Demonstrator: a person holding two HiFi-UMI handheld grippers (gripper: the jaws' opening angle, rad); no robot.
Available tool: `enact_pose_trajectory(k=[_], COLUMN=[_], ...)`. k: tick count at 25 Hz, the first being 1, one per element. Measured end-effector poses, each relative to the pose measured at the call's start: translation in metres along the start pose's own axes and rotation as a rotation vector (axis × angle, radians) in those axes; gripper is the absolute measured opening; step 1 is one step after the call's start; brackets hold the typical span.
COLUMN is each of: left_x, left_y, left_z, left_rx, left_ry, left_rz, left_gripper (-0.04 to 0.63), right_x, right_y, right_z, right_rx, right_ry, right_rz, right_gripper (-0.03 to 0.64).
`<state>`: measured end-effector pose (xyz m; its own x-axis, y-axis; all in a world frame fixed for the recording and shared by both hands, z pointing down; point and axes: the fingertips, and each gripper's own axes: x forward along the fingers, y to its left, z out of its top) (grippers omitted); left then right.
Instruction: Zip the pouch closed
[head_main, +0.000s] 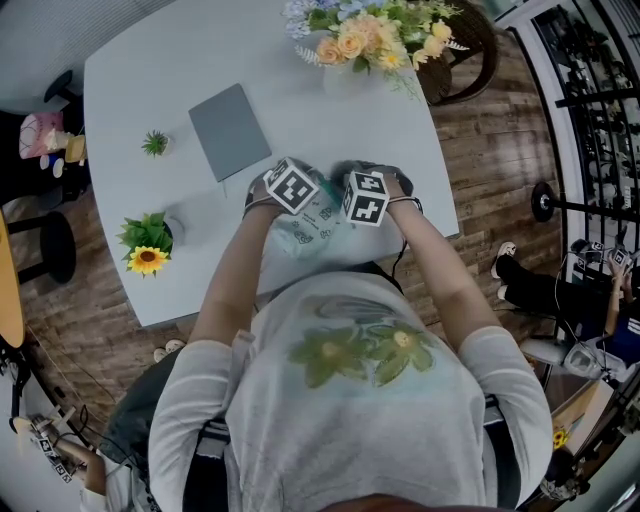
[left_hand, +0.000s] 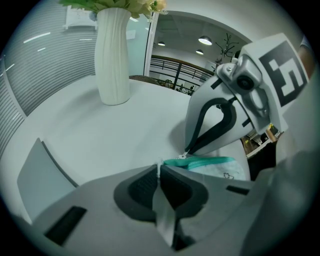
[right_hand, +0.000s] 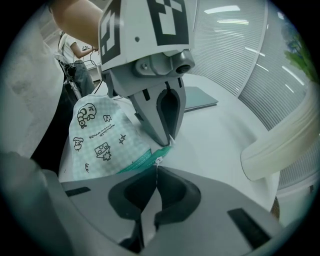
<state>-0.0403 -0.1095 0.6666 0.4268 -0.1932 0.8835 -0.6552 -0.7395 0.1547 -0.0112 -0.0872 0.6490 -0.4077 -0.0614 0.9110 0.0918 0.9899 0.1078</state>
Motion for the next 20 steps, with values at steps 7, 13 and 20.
enact_pose_trajectory(k=[7, 13, 20], left_x=[0.0, -0.0006, -0.0002], left_y=[0.0007, 0.0001, 0.0001], left_z=[-0.0007, 0.0, -0.0001], left_rx=[-0.016, -0.011, -0.014], left_ry=[-0.005, -0.005, -0.008], left_rz=[0.005, 0.008, 0.009], left_gripper=[0.025, 0.025, 0.025], right_x=[-0.0019, -0.0002, -0.0042], right_y=[0.0013, 0.001, 0.0024], right_z=[0.0005, -0.001, -0.0009], right_rx=[0.006, -0.063, -0.034], right_ry=[0.001, 0.039, 0.032], right_rz=[0.014, -0.018, 0.001], right_gripper=[0.018, 0.018, 0.018])
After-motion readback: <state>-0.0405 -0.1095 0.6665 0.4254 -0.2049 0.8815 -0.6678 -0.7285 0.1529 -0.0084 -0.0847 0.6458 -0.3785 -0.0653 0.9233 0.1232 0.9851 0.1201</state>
